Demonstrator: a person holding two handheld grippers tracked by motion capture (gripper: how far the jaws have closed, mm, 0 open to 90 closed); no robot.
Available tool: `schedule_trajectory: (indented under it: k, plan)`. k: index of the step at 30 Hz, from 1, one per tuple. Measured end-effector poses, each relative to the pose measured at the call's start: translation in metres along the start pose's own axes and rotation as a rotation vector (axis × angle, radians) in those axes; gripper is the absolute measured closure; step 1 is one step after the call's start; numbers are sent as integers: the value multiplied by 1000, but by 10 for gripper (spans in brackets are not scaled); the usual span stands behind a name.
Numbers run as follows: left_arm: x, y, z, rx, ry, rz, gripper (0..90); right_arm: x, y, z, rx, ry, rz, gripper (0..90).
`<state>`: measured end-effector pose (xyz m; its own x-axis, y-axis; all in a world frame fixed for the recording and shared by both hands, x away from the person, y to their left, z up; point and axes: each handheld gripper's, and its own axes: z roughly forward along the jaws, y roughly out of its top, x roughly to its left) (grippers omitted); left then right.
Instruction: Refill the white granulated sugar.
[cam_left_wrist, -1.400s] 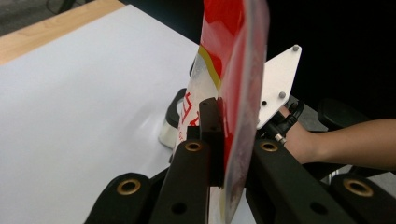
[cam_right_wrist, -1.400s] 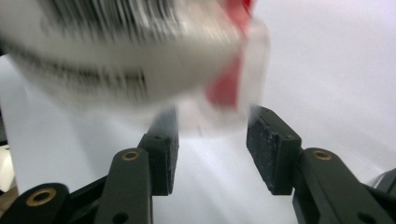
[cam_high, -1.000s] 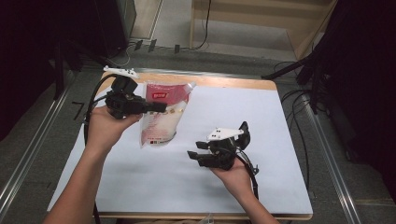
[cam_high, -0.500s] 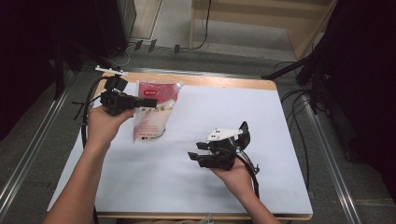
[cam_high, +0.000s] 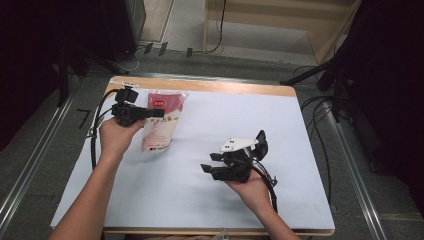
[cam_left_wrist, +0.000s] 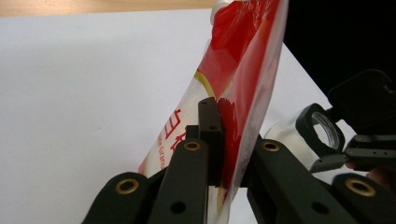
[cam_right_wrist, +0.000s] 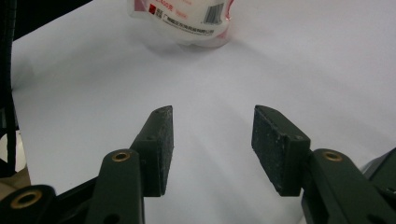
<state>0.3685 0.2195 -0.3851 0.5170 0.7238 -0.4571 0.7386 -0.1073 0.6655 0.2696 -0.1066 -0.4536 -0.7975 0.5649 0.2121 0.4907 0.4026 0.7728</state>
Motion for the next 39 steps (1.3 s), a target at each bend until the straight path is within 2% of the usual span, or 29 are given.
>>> schedule_trajectory:
  k: [1,4,5,6,8,9,10,11,12,13,15,17,20,27,30,37,39]
  plan:
    - [4,-2,1,-28,-29,-24,881,0,0,0,4,2,3,493]
    - [7,-3,0,-37,-33,-11,876,0,-1,1,3,2,2,493]
    - [10,-4,-1,-41,-55,-31,870,0,-1,1,5,3,-1,493]
    - [10,-4,-1,-41,-55,-31,865,0,-1,1,5,3,-1,493]
    - [11,-5,-4,-37,-53,-17,860,1,-1,1,5,3,-1,493]
    - [11,-7,-6,-32,-45,6,860,1,-1,1,3,5,-2,493]
    - [11,-7,-6,-32,-45,6,859,1,-1,1,3,5,-2,493]
    - [9,-8,-8,-27,-29,34,858,1,-1,0,1,5,-4,493]
    - [9,-8,-8,-27,-29,34,857,1,-1,0,1,5,-4,493]
    - [8,-10,-10,-18,-26,54,854,1,0,0,-2,3,-7,493]
    - [7,-10,-12,-12,-13,64,847,1,0,0,-4,0,-4,493]
    - [7,-11,-13,-16,-7,56,843,0,0,-1,-3,0,-5,494]
    - [5,-15,-17,-14,-1,77,829,0,0,-3,-9,-1,-5,494]
    - [4,-21,-24,-23,-11,98,814,0,0,-4,-11,-4,-2,495]
    - [3,-24,-28,-43,-10,105,782,1,0,-4,-11,-5,-6,495]
    - [5,-34,-35,-49,-12,118,750,0,1,-4,-9,-4,-9,494]
    - [4,-36,-38,-55,-15,130,717,0,1,-3,-13,-4,-13,495]
